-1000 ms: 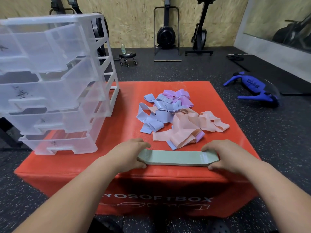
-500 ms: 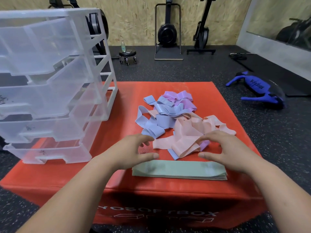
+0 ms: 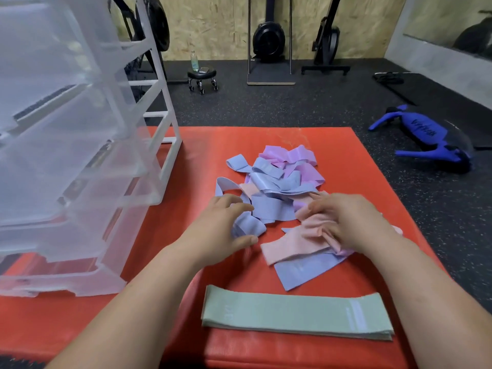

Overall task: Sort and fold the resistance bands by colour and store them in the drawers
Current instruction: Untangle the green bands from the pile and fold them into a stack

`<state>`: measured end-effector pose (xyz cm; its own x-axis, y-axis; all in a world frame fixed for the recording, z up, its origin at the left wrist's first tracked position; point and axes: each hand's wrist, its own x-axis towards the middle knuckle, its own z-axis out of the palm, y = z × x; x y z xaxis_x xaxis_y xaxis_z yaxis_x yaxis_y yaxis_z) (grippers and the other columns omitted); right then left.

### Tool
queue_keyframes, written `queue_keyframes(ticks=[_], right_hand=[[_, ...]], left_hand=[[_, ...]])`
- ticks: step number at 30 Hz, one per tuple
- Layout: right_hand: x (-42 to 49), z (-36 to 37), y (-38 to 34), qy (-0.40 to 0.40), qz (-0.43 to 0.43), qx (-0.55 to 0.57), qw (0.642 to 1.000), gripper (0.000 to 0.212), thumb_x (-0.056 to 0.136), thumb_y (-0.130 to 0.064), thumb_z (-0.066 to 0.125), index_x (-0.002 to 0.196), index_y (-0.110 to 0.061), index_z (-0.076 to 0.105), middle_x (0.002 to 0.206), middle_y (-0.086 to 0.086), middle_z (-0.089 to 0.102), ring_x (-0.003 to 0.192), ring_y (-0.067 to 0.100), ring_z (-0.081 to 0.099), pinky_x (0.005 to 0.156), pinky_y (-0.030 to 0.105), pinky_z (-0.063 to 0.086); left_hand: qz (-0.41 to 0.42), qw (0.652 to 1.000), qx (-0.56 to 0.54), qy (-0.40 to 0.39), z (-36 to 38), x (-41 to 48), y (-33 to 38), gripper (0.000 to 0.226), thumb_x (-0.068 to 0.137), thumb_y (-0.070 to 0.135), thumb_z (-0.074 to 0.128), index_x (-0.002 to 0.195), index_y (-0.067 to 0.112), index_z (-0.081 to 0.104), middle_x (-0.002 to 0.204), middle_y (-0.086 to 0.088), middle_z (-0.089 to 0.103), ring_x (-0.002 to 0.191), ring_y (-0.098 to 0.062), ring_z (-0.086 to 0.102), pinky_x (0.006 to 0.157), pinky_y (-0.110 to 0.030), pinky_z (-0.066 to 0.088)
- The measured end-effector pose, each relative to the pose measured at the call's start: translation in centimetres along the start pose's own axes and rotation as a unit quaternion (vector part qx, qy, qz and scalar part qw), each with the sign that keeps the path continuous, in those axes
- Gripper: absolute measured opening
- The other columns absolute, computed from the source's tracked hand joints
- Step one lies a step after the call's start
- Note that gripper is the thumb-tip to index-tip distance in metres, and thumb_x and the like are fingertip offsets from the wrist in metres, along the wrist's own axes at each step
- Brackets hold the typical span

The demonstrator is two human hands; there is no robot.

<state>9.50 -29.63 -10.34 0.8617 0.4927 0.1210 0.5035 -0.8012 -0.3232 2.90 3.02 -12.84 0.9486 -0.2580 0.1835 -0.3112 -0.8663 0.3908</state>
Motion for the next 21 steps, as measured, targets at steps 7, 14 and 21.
queue_keyframes(ticks=[7,14,21], right_hand=[[-0.2,-2.5,3.1,0.261,0.106,-0.03,0.959,0.033,0.081,-0.008,0.078,0.112,-0.02,0.075,0.114,0.006,0.071,0.105,0.035,0.067,0.089,0.043,0.053],[-1.3,-1.3,2.7,-0.007,0.136,-0.017,0.991,0.051,0.079,-0.055,0.072,0.128,-0.049,0.065,0.141,-0.007,0.057,0.126,0.028,0.057,0.101,0.045,0.05],[6.1,-1.8,-4.7,0.035,0.083,-0.085,0.992,0.068,0.083,-0.071,0.066,0.145,-0.05,0.049,0.168,0.002,0.026,0.153,0.037,0.017,0.118,0.059,0.031]], left_hand=[[-0.007,0.997,-0.016,0.071,0.2,2.0,-0.6,0.063,0.087,0.052,0.078,0.142,0.027,0.061,0.144,0.006,0.053,0.13,-0.022,0.05,0.112,-0.037,0.041],[-0.034,0.995,-0.023,0.09,0.3,1.8,-0.1,0.066,0.084,0.056,0.075,0.141,0.027,0.061,0.142,0.008,0.053,0.127,-0.021,0.052,0.11,-0.034,0.042],[-0.063,0.993,-0.029,0.093,0.6,1.6,0.6,0.069,0.084,0.053,0.081,0.145,0.029,0.059,0.144,0.007,0.052,0.129,-0.021,0.047,0.112,-0.037,0.041]])
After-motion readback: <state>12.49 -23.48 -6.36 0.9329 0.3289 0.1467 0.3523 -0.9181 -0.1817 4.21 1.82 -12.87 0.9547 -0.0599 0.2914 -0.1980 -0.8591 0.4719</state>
